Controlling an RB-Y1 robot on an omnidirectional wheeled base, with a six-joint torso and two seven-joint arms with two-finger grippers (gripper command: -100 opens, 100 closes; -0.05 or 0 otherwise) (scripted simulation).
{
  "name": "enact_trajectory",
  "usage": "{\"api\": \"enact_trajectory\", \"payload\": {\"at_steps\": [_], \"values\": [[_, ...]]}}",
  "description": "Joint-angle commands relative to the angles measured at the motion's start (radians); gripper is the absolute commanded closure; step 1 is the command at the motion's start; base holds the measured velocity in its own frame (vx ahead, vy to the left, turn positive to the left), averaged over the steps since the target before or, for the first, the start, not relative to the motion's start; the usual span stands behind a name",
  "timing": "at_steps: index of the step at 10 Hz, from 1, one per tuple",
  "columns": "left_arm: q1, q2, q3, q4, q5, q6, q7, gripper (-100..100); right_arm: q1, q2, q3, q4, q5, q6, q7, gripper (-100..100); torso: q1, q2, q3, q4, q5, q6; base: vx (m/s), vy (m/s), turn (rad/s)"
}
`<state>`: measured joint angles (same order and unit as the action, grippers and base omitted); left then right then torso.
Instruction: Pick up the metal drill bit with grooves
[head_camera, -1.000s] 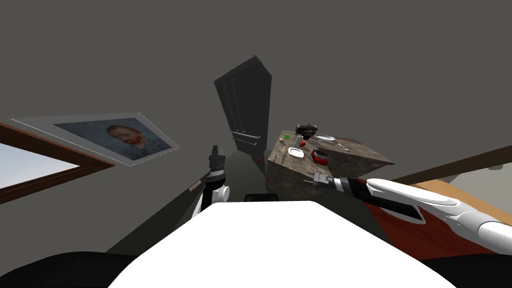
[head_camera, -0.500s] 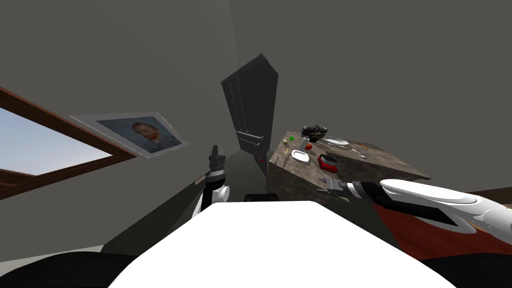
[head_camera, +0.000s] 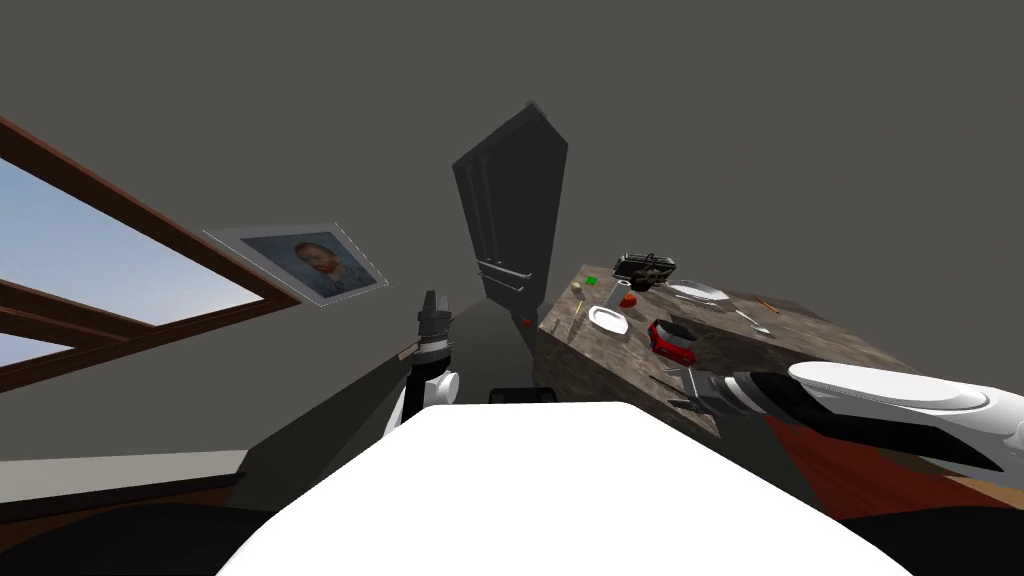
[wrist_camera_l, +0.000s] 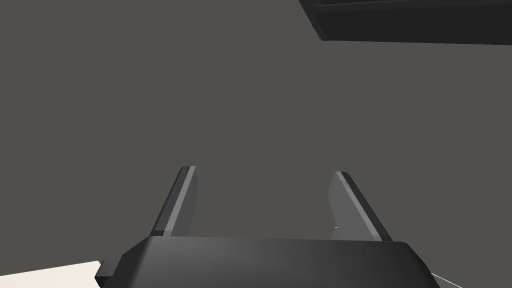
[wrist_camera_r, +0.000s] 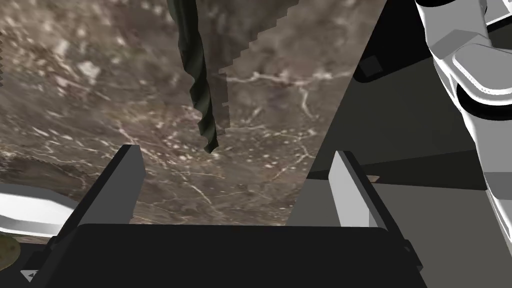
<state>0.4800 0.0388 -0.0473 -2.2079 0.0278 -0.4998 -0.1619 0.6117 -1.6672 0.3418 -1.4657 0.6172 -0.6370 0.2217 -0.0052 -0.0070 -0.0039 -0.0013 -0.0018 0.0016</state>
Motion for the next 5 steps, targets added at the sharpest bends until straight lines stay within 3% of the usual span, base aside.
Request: {"api": "enact_trajectory", "payload": {"at_steps": [1,2,3,4,5], "values": [[0.000,0.000,0.000,0.000,0.000,0.000,0.000,0,0.018,-0.029,0.015,0.006,0.003,0.012,0.007,-100,0.000,0.000,0.000,0.000,0.000,0.000,-0.014,-0.028,0.086],[0.000,0.000,0.000,0.000,0.000,0.000,0.000,0,0.002,-0.016,0.015,0.008,0.008,0.003,0.001,-100,0.002,0.003,0.002,0.001,0.000,0.000,-0.008,-0.008,0.024],[0.000,0.000,0.000,0.000,0.000,0.000,0.000,0,0.002,-0.018,0.016,0.008,0.009,0.005,0.001,0,0.004,0.003,0.002,0.001,0.001,0.001,0.000,0.000,0.000],[0.000,0.000,0.000,0.000,0.000,0.000,0.000,0,-0.002,-0.029,0.038,-0.042,0.053,0.044,-0.030,-100,0.005,0.004,0.002,0.001,0.001,0.001,0.021,0.024,-0.072],[0.000,0.000,0.000,0.000,0.000,0.000,0.000,0,-0.007,-0.040,0.060,-0.073,0.080,0.074,-0.060,-100,0.007,0.003,0.002,0.001,0.001,0.001,0.055,0.064,-0.192]]}}
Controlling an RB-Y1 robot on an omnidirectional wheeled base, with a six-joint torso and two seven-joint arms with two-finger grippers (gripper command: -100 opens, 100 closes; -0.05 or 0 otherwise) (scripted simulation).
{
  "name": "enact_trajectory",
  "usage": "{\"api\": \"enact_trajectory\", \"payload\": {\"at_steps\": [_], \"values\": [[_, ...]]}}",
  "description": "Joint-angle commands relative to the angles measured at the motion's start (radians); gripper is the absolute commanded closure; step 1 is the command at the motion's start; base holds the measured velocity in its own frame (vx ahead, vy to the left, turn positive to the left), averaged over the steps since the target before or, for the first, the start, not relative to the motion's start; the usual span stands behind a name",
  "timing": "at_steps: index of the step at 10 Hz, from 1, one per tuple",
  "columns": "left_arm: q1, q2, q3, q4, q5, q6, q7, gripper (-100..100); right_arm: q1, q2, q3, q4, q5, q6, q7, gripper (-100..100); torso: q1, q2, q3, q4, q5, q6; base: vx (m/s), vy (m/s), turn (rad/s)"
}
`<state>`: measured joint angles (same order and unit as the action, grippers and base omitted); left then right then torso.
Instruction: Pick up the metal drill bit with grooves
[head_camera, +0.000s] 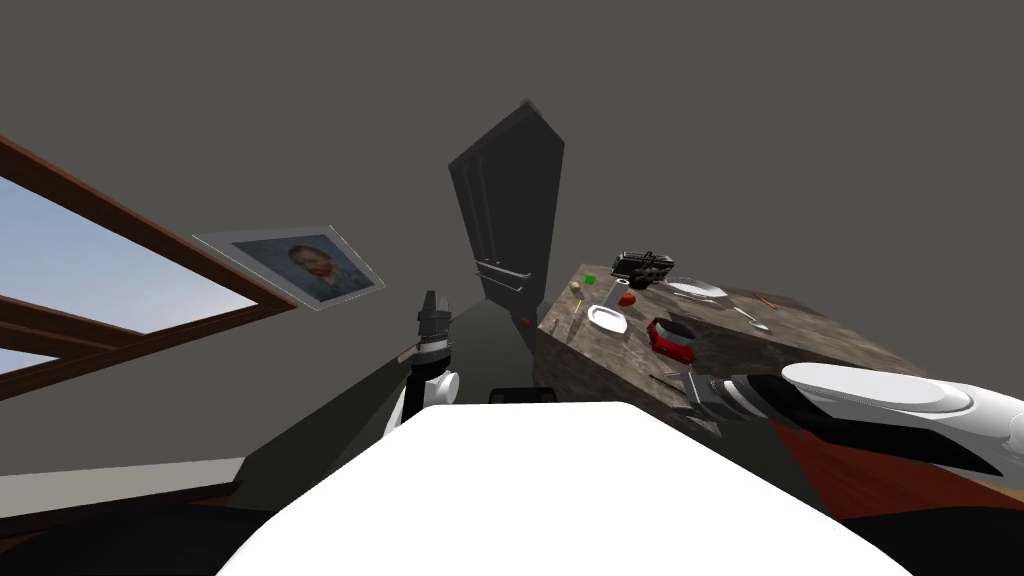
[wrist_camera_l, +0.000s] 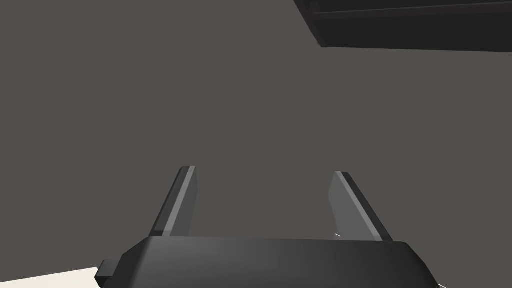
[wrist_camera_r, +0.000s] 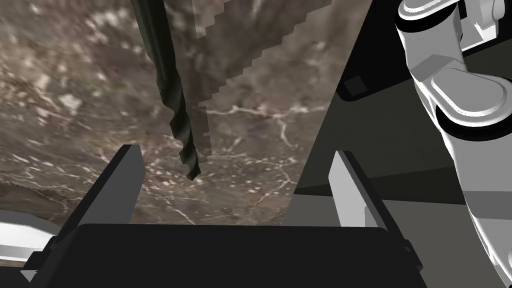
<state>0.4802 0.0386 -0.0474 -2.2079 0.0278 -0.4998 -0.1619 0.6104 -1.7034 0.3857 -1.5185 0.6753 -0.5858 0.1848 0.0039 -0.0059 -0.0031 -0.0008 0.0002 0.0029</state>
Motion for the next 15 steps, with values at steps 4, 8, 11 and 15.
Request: {"api": "enact_trajectory", "payload": {"at_steps": [4,8,11,15], "values": [[0.000,0.000,0.000,0.000,0.000,0.000,0.000,0,-0.006,-0.004,0.016,-0.046,0.039,0.032,-0.023,-100,-0.005,0.003,0.001,0.000,-0.001,-0.001,0.006,0.008,-0.023],[0.000,0.000,0.000,0.000,0.000,0.000,0.000,0,-0.006,-0.004,0.016,-0.046,0.039,0.032,-0.023,-100,-0.004,0.002,0.001,0.000,-0.001,-0.001,0.001,0.001,-0.003],[0.000,0.000,0.000,0.000,0.000,0.000,0.000,0,-0.003,0.048,0.032,-0.024,0.054,0.052,-0.004,-100,-0.004,0.002,0.001,0.000,-0.001,-0.001,0.002,0.002,0.060],[0.000,0.000,0.000,0.000,0.000,0.000,0.000,0,-0.005,0.055,0.031,-0.017,0.056,0.059,-0.001,100,-0.005,0.003,0.001,-0.001,-0.004,0.001,0.000,0.003,0.013]]}}
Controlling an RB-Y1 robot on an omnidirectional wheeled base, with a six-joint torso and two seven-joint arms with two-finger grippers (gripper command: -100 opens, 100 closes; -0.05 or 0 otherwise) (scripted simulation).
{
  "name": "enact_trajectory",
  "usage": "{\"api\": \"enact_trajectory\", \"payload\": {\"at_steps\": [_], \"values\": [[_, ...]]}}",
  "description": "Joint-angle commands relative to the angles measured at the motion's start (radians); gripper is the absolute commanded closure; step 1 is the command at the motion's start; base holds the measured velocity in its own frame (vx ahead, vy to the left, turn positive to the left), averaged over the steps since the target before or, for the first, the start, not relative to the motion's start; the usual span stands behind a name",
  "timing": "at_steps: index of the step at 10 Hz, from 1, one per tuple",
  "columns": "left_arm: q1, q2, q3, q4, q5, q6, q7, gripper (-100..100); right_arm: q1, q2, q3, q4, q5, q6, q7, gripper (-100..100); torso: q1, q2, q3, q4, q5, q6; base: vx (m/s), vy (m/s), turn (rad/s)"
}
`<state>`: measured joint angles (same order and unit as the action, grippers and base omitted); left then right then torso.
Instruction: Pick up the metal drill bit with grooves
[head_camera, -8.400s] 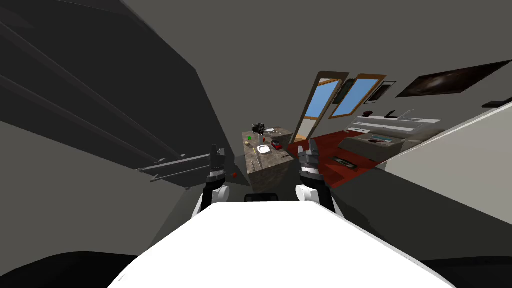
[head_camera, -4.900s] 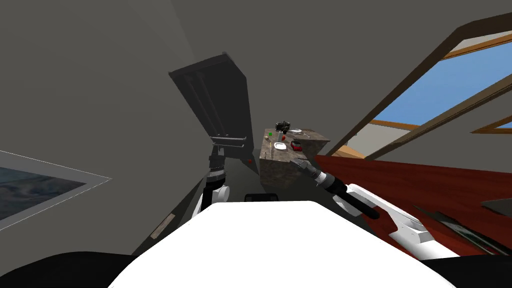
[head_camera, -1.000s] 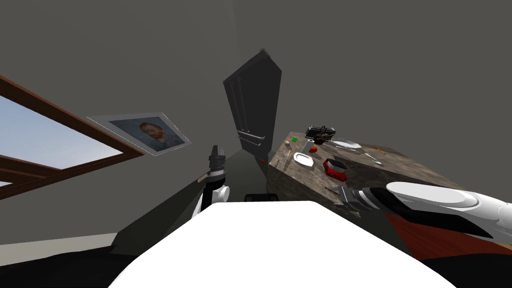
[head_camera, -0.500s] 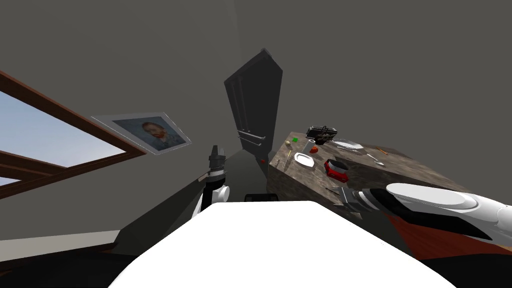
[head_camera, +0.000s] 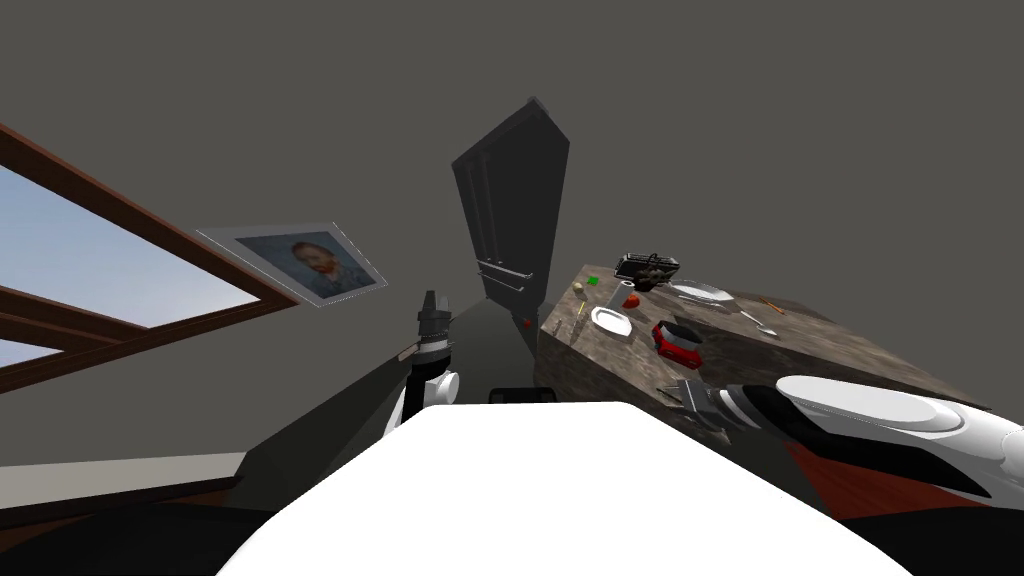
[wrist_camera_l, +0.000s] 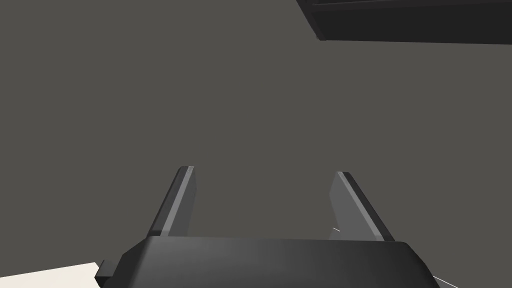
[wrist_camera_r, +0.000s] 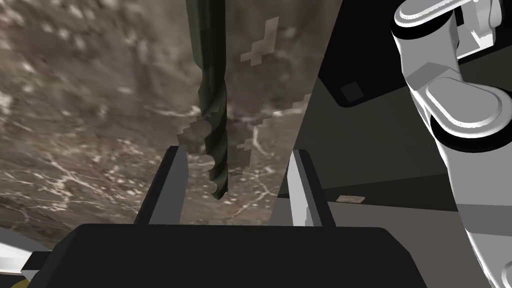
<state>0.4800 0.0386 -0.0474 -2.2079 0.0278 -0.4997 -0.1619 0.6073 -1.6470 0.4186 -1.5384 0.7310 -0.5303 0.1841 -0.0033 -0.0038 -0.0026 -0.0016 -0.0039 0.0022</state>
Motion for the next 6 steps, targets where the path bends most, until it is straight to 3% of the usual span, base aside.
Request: {"api": "enact_trajectory", "payload": {"at_steps": [1,3,4,5,6], "values": [[0.000,0.000,0.000,0.000,0.000,0.000,0.000,0,0.000,0.000,0.000,0.000,0.000,0.000,0.000,100,0.000,0.000,0.000,0.000,0.000,0.000,-0.006,0.010,-0.008],[0.000,0.000,0.000,0.000,0.000,0.000,0.000,0,0.003,0.003,0.003,-0.004,0.000,-0.004,0.000,100,-0.005,-0.003,-0.002,0.000,0.001,-0.002,-0.008,0.011,-0.012],[0.000,0.000,0.000,0.000,0.000,0.000,0.000,0,0.004,0.004,0.005,-0.005,0.000,-0.006,0.000,0,-0.007,-0.005,-0.002,0.001,0.001,-0.003,-0.006,0.008,-0.007],[0.000,0.000,0.000,0.000,0.000,0.000,0.000,0,-0.001,-0.023,-0.005,-0.010,-0.006,-0.009,-0.009,100,-0.008,-0.007,-0.003,0.001,0.001,-0.003,0.013,-0.012,-0.035],[0.000,0.000,0.000,0.000,0.000,0.000,0.000,0,-0.002,-0.038,-0.010,-0.017,-0.010,-0.015,-0.014,100,-0.010,-0.009,-0.004,0.000,0.002,-0.004,0.018,-0.023,-0.047]]}}
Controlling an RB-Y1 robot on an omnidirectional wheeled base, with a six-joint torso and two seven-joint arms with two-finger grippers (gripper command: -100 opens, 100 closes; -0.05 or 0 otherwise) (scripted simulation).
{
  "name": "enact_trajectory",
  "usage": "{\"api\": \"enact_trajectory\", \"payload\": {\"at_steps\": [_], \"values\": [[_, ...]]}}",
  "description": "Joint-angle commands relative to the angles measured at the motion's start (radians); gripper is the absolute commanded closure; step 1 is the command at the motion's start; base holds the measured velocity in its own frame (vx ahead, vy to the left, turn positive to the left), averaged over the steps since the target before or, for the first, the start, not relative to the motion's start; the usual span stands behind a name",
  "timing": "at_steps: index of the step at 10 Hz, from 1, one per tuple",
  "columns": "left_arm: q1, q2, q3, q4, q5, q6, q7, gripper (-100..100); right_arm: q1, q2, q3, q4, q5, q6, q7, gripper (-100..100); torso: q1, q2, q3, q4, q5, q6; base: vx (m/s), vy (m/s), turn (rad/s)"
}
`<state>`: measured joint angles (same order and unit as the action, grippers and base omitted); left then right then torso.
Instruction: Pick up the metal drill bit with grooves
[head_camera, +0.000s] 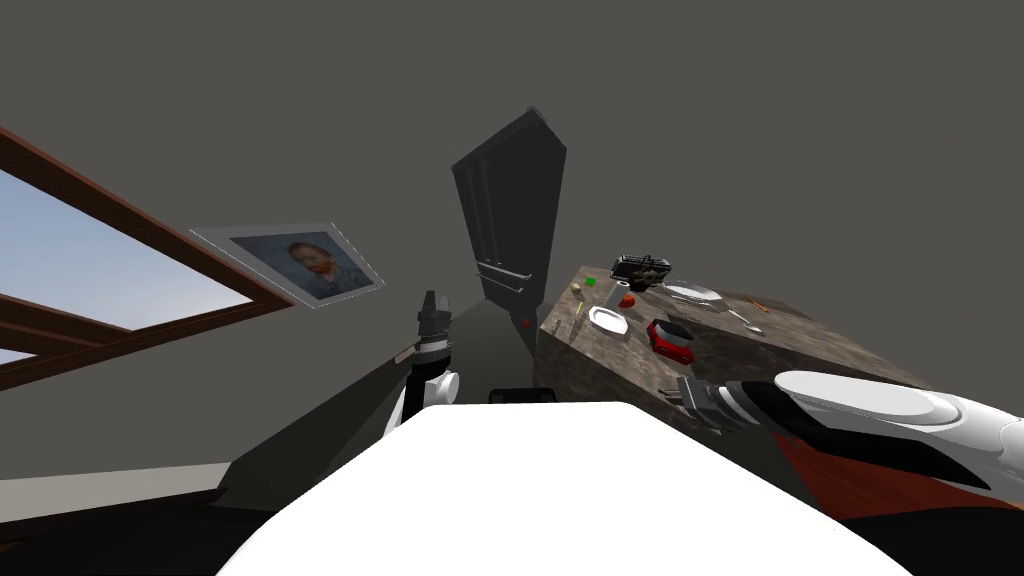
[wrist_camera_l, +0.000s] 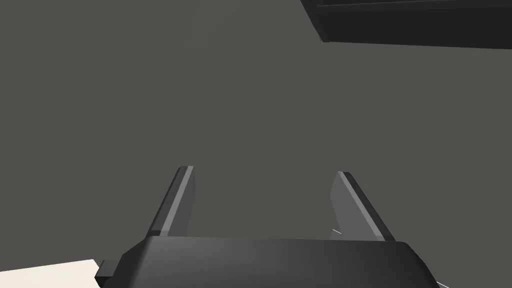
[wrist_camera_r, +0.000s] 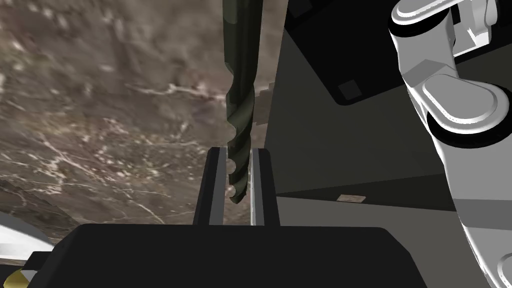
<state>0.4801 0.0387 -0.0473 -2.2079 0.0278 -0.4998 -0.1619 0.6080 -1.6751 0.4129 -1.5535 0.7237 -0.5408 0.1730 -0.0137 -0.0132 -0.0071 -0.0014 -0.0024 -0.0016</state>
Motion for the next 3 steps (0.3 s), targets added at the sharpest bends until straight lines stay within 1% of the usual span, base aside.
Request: {"api": "enact_trajectory", "payload": {"at_steps": [1,2,3], "values": [[0.000,0.000,0.000,0.000,0.000,0.000,0.000,0,-0.003,-0.032,-0.012,-0.011,-0.009,-0.013,-0.011,100,0.000,0.000,0.000,0.000,0.000,0.000,-0.001,-0.012,-0.057],[0.000,0.000,0.000,0.000,0.000,0.000,0.000,0,-0.003,-0.020,-0.006,-0.008,-0.004,-0.005,-0.007,100,0.001,0.001,0.000,0.000,0.000,0.000,0.000,0.000,0.000],[0.000,0.000,0.000,0.000,0.000,0.000,0.000,0,-0.004,-0.022,-0.007,-0.009,-0.005,-0.006,-0.009,0,0.001,0.001,0.001,0.000,-0.001,0.000,0.000,0.000,0.000]]}}
